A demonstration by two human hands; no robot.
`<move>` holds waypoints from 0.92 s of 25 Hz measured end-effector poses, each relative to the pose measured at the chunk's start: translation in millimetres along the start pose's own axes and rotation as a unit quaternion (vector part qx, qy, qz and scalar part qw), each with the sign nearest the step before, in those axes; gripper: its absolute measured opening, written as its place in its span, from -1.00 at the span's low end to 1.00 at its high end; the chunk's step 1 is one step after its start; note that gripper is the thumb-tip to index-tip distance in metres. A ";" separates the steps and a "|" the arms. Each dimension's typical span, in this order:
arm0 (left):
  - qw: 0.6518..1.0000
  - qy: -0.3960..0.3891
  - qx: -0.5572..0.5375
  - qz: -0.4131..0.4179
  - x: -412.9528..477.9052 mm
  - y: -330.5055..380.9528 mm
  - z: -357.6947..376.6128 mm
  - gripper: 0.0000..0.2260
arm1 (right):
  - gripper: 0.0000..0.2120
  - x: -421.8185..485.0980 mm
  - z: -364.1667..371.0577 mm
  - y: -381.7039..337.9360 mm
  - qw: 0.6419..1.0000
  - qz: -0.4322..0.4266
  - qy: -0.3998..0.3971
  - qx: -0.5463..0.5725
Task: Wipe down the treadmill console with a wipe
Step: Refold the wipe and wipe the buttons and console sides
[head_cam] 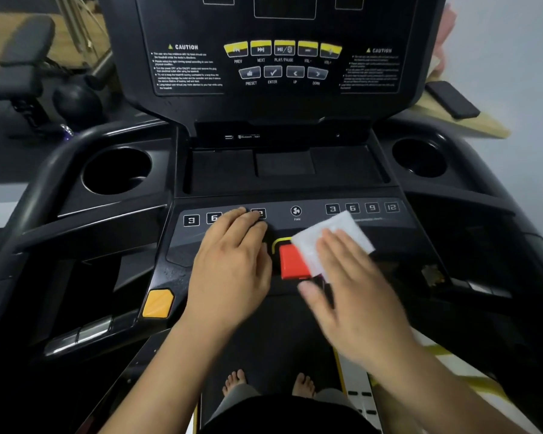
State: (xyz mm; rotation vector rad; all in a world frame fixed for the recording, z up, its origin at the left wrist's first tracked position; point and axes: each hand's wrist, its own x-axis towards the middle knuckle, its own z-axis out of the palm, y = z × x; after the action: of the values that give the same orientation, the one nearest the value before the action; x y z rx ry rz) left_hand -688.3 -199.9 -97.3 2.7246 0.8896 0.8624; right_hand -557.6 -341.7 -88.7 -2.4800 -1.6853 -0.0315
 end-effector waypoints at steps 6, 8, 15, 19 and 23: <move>1.000 0.009 0.020 0.004 2.1 -1.4 0.2 -0.73 | -0.30 32.6 -10.8 31.3 0.999 0.051 0.008 0.001; 1.000 0.012 0.018 -0.006 1.8 0.4 0.7 -0.73 | -0.29 10.2 -6.1 22.9 0.998 0.065 0.001 -0.019; 0.997 0.026 -0.059 -0.041 1.0 -5.9 -3.3 -0.78 | -0.40 26.4 1.7 -34.2 0.992 -0.127 -0.007 0.008; 0.986 0.019 -0.151 -0.073 1.6 -8.5 -17.9 -0.46 | -0.44 39.1 -6.4 -21.9 0.974 -0.218 -0.047 -0.040; 0.982 0.017 -0.165 -0.091 -2.7 -12.4 -28.6 -0.38 | -0.32 67.3 -13.5 -22.5 0.995 -0.095 -0.017 -0.022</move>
State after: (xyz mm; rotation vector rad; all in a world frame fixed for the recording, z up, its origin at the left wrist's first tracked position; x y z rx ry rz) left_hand -712.5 -192.4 -78.8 2.3155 0.8944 0.9286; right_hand -552.6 -273.2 -66.4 -2.3539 -1.9498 -0.0464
